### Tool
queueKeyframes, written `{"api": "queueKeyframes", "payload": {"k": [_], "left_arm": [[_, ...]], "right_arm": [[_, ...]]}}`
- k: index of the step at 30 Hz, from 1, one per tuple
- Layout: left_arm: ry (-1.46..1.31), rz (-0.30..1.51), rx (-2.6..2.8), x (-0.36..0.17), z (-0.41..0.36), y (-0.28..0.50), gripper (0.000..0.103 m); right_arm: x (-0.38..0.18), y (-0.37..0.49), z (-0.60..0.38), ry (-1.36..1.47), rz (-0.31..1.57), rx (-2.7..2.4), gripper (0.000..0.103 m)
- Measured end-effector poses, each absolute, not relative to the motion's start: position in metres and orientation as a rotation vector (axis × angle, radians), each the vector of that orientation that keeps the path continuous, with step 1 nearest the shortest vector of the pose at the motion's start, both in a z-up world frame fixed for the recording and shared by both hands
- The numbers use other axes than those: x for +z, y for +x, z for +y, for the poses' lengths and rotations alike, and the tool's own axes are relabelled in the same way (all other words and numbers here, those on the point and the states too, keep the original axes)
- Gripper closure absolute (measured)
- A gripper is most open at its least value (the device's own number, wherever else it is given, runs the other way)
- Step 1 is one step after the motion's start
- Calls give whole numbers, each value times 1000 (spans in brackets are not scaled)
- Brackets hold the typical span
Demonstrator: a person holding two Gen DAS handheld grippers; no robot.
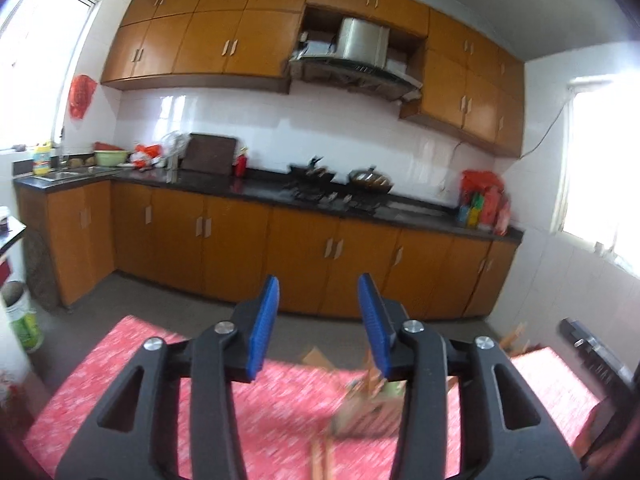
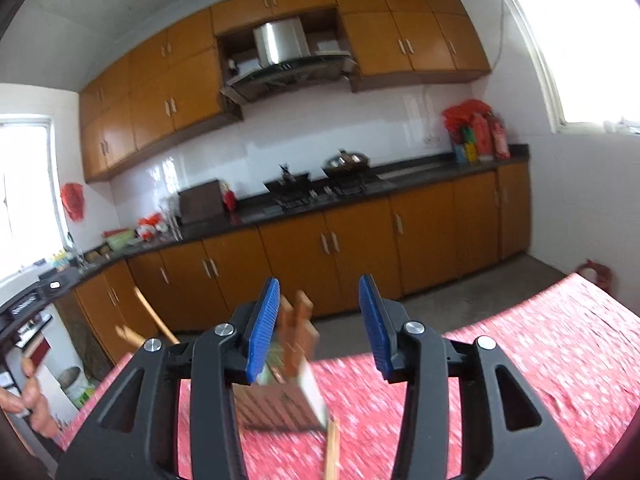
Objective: Organize utensils
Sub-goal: 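Open both tools to release the chopsticks into the holder, then close the right tool on a loose chopstick while the left tool grasps another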
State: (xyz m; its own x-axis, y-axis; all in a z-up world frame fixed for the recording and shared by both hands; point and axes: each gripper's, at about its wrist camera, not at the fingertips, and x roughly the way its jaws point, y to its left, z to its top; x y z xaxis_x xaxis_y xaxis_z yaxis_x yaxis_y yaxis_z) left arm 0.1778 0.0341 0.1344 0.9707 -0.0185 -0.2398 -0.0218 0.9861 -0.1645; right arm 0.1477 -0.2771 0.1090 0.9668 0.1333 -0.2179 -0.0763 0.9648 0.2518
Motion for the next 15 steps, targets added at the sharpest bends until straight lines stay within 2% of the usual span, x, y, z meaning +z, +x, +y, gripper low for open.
{"api": "queueKeyframes", "payload": {"k": [7, 11, 15], "left_arm": [[-146, 467, 108, 35, 80, 148, 59], [-149, 608, 130, -16, 89, 152, 59], [-162, 708, 80, -46, 82, 157, 60]], "right_arm": [[5, 152, -293, 211, 583, 41, 59], [-56, 160, -274, 222, 802, 128, 78], [-84, 157, -251, 208, 884, 201, 82]]}}
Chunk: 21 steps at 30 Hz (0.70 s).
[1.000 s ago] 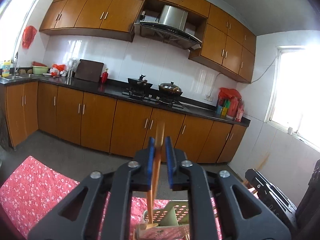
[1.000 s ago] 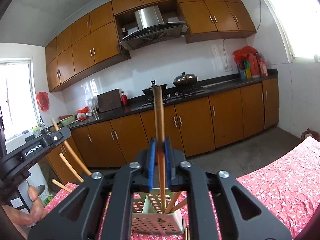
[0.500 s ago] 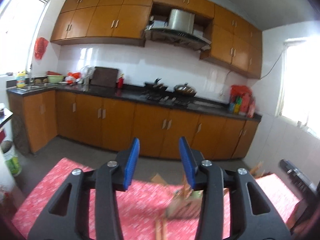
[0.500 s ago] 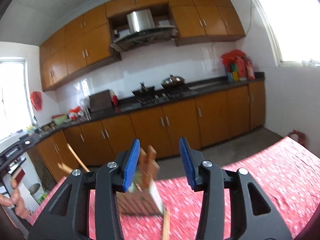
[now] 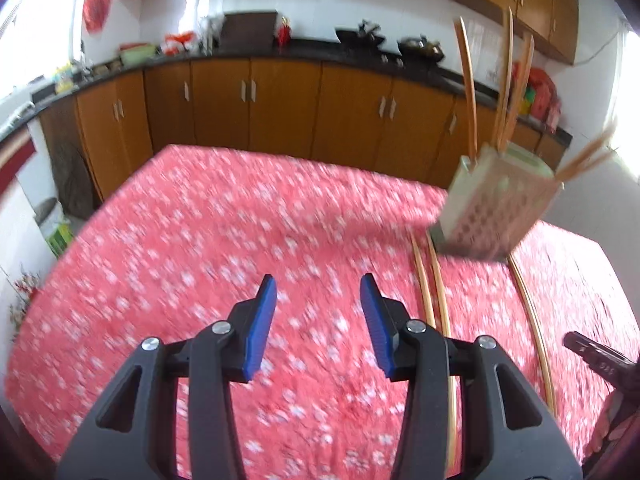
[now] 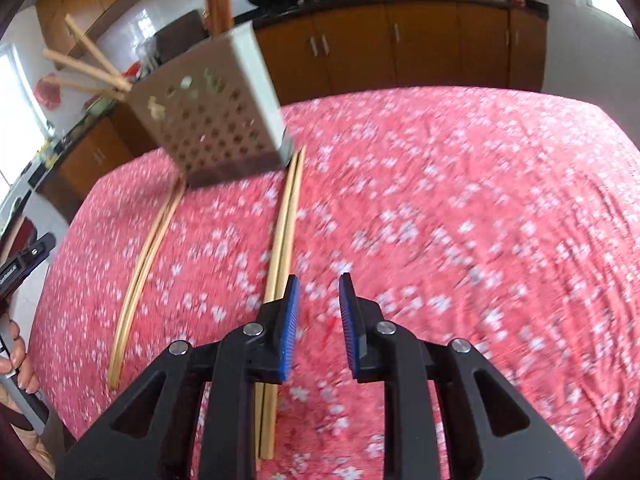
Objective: Organize utensils
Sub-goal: 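Close the right tool on a loose chopstick while the left tool grasps another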
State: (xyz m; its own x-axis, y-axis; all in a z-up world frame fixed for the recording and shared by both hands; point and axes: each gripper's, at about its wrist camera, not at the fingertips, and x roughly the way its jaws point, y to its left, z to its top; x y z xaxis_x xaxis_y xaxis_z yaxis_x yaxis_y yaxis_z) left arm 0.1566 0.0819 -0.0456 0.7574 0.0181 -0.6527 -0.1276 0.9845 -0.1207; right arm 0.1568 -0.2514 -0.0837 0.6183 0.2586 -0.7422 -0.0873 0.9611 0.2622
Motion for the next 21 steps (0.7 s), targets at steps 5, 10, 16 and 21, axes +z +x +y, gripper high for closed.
{"api": "queueKeyframes", "payload": {"k": [5, 10, 16, 21], "left_arm": [[-144, 744, 6, -56, 67, 159, 60], [-130, 782, -69, -63, 42, 162, 62], [-101, 856, -166, -82, 16, 165, 82], [-90, 890, -202, -93, 3, 165, 87]], "right_arm": [[-95, 158, -237, 179, 915, 231, 82], [-99, 152, -227, 116, 903, 227, 91], [-98, 159, -242, 93, 883, 119, 96], [-100, 163, -246, 98, 877, 119, 96]]}}
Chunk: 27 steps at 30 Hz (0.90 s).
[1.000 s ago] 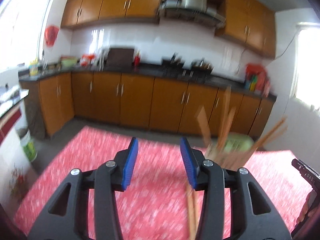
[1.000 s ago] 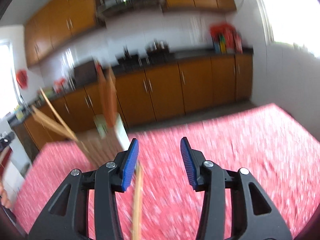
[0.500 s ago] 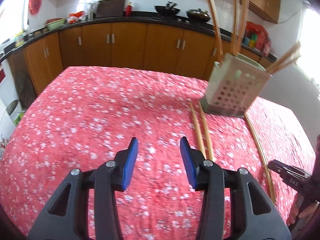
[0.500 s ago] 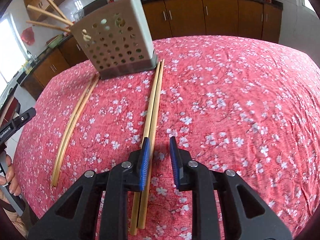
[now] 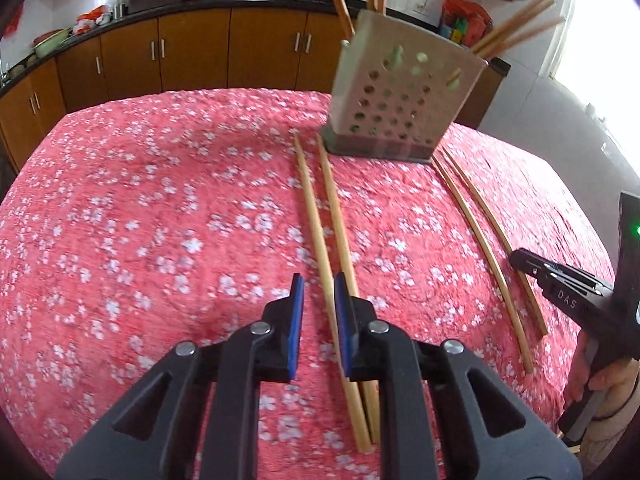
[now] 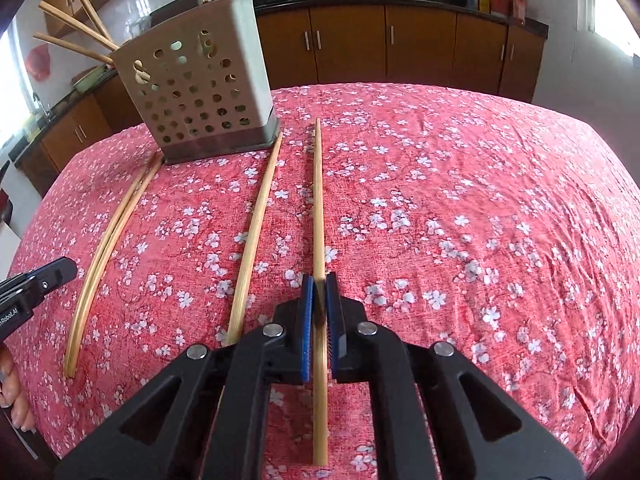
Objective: Organize utensils
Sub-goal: 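Close the right tool on a loose chopstick while the left tool grasps another, then hold both grasped chopsticks against the table cloth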
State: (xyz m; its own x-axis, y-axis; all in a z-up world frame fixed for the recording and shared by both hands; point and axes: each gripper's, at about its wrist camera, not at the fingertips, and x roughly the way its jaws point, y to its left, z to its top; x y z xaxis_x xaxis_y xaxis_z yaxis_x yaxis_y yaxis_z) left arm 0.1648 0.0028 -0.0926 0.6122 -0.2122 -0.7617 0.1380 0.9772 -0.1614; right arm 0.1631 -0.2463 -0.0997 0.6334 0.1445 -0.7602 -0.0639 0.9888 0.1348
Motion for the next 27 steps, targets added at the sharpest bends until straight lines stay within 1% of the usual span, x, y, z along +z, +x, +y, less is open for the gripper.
{"api": "queueKeyframes", "payload": {"k": [4, 8, 11, 17, 21, 27], "left_arm": [[-58, 910, -204, -97, -5, 166, 88], [-12, 925, -174, -104, -11, 167, 93], [-7, 922, -140, -104, -7, 170, 94], [-72, 920, -29, -104, 29, 189, 95], [-113, 906, 13, -104, 51, 199, 93], [-87, 881, 18, -105, 49, 200, 91]], "right_arm": [[-99, 163, -247, 105, 874, 121, 96], [-98, 160, -247, 116, 876, 120, 96], [-97, 160, -246, 114, 881, 122, 95], [-97, 156, -248, 69, 867, 125, 95], [-96, 167, -257, 91, 863, 61, 95], [-98, 180, -271, 135, 862, 25, 95]]}}
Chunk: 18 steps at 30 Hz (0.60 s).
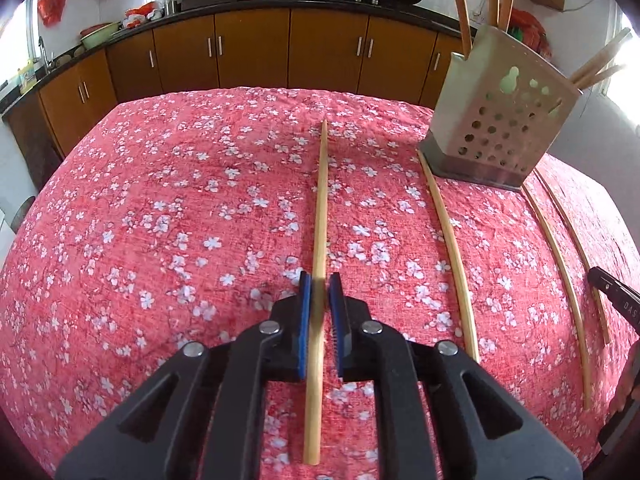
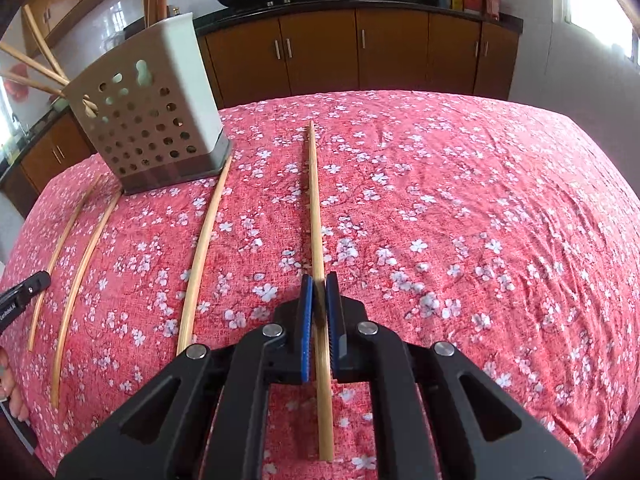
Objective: Organize utensils
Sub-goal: 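Hold both grasped chopsticks against the table cloth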
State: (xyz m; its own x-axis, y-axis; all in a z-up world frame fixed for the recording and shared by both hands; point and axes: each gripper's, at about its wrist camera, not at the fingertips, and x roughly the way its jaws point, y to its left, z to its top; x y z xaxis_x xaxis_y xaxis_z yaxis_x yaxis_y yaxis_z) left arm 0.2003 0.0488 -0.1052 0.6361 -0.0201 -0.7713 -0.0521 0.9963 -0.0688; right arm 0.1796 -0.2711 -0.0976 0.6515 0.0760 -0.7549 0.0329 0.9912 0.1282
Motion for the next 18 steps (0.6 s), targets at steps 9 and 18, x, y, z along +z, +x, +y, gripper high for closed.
{"api": "queueKeyframes", "payload": {"k": [9, 18], "left_arm": [[-126, 877, 9, -104, 52, 195, 90], [-134, 876, 8, -104, 50, 194, 90]], "right_arm": [[-97, 181, -269, 113, 865, 17, 95], [-98, 181, -269, 113, 865, 16, 95]]}}
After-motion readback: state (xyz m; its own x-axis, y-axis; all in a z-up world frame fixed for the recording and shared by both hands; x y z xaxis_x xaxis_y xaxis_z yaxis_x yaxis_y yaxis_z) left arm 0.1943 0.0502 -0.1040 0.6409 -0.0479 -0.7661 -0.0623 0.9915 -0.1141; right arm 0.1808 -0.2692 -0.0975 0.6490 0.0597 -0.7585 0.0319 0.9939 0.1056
